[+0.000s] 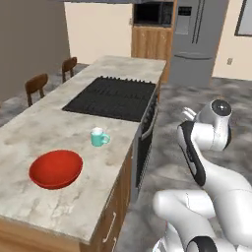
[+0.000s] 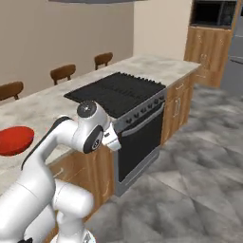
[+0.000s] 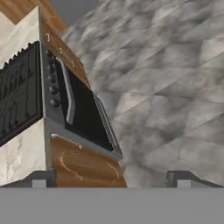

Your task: Clear the mugs and bowl far away from the sink.

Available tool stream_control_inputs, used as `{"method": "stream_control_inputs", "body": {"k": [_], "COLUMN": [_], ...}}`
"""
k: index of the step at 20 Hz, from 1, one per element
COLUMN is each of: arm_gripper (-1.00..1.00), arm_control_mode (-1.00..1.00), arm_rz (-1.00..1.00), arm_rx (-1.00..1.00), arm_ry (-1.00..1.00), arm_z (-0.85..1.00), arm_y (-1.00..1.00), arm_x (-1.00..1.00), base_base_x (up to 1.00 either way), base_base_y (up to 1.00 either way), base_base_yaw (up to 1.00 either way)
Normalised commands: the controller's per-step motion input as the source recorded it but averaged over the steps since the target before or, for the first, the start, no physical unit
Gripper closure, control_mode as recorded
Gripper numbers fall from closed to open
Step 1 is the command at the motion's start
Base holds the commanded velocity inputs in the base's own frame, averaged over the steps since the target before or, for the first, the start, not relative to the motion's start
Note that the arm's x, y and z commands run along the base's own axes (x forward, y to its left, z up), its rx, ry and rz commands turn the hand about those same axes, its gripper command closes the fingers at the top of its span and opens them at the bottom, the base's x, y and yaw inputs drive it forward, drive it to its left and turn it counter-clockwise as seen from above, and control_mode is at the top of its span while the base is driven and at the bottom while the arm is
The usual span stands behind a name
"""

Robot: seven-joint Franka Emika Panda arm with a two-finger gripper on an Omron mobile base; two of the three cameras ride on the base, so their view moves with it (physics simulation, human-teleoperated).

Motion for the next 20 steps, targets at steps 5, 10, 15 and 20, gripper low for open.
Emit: {"method": "stream_control_inputs", "body": {"k": [5,10,15,20], "arm_gripper": [-1.0,-1.0,-1.0,-1.0], "arm_control_mode": [1.0,1.0,1.0,1.0], "arm_rz": [0.0,0.0,0.0,0.0], "arm_rx": [0.0,0.0,0.0,0.0], "arm_ry": [0.0,0.0,0.0,0.0], "arm_z": [0.0,0.0,0.0,0.0], "arm_y": [0.0,0.0,0.0,0.0], "arm_x": [0.0,0.0,0.0,0.0], "base_base_x": [-0.09,0.05,0.63,1.0], "base_base_y": [0.0,-0.03,0.0,0.16], "base_base_yaw": [-0.98,-0.95,-0.86,-0.73]}}
